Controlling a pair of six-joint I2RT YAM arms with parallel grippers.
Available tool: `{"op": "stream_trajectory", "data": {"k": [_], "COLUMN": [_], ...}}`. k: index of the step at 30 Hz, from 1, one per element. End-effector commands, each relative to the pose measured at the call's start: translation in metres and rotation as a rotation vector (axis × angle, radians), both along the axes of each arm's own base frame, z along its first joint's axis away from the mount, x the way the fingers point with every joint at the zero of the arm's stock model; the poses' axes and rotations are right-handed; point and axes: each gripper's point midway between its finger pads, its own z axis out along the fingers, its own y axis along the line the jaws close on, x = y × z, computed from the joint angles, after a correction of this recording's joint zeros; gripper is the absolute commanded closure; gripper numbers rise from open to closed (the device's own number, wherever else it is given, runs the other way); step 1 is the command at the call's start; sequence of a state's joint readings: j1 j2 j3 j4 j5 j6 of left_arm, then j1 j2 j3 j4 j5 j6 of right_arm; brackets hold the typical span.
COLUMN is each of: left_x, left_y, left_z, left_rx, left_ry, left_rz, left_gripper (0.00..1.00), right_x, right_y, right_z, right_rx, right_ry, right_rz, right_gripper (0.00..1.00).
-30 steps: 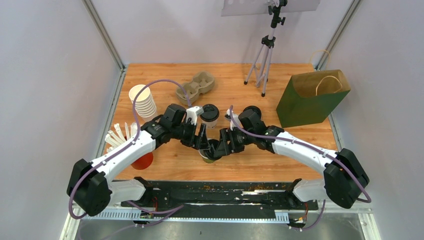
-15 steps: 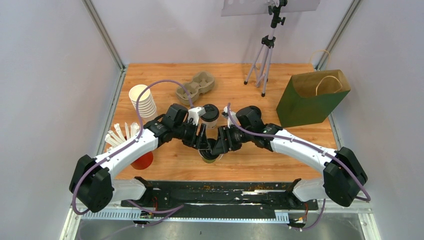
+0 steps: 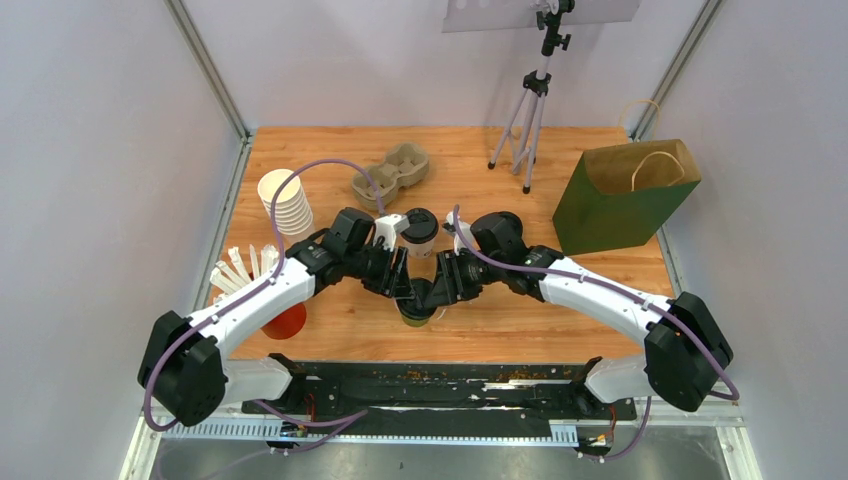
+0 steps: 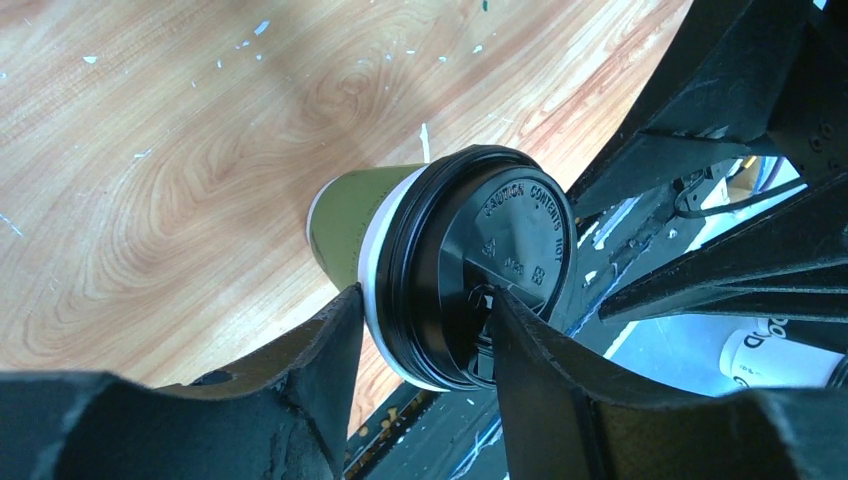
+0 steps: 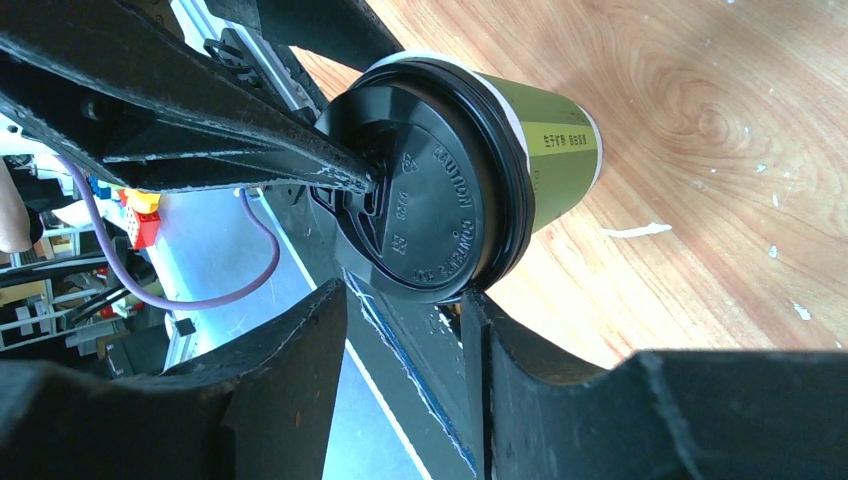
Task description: Pack the takeout coffee
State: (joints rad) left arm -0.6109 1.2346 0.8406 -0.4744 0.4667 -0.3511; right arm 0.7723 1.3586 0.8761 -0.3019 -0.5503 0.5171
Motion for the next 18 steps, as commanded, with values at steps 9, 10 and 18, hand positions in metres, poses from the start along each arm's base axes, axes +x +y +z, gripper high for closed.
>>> {"op": "stream_trajectory", "data": {"k": [9,10,18], "left_x": [0.001,0.002,0.01], "left_y": [-0.014,-0.013,0.005], "left_z": [0.028,0.028,0.025], "left_rx": [-0.122,-0.113,0.027], "left_ry": [-0.055,-0.059,-0.1], "left_rz": [-0.032,-0.031,-0.025], "left_gripper": [0.38,0.38,0.25], "right_x": [0.012,0.012,0.012], "right_y": [0.009,0.008,0.005], "right_z": [0.018,0.018,0.02], "right_rx": [0.024,0.021,-0.005], "right_ry": [-0.071,-0.069,-0.06], "right_rz": [-0.006,-0.007,-0.017], "right_gripper": [0.61,0.62,0.62]}}
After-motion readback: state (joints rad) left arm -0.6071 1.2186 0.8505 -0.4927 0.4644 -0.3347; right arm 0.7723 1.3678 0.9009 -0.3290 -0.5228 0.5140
